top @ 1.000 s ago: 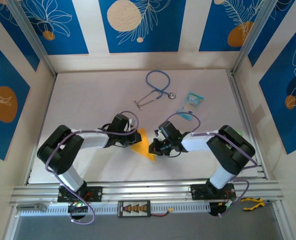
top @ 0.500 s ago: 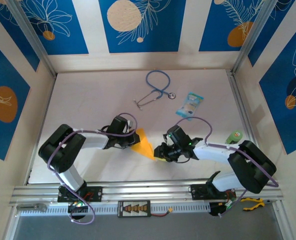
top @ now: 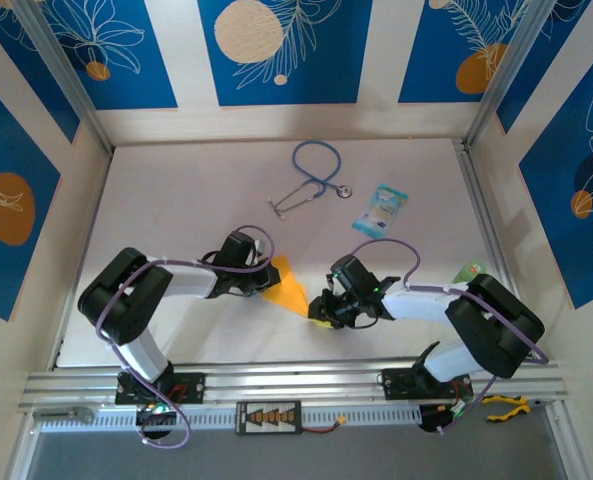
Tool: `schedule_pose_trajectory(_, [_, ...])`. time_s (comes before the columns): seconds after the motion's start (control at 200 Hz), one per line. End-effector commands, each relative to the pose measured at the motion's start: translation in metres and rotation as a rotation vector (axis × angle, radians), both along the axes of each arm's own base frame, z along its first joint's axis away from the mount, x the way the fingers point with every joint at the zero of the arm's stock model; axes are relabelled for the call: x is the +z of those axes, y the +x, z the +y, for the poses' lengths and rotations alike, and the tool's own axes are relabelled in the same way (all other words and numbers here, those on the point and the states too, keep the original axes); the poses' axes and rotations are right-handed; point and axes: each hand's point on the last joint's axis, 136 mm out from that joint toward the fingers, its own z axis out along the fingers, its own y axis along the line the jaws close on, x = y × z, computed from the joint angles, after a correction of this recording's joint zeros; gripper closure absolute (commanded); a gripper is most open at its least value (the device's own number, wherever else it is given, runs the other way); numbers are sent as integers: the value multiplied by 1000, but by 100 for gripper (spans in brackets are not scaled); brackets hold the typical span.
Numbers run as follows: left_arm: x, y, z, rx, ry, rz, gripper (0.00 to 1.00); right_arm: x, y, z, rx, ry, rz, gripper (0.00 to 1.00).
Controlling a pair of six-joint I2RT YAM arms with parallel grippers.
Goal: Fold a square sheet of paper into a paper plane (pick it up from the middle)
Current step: Turn over the paper at the center of the table.
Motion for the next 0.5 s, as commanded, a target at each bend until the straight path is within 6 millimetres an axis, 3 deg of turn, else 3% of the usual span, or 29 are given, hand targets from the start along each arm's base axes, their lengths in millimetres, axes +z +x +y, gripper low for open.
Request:
schedule_pose_trajectory(0.0, [-7, -2, 3, 3, 3, 27, 100, 1, 4, 10, -5, 10, -15, 72])
schedule_pose_trajectory(0.495, [-5, -2, 2, 1, -4, 25, 100, 10, 18, 13, -71, 65, -65, 74])
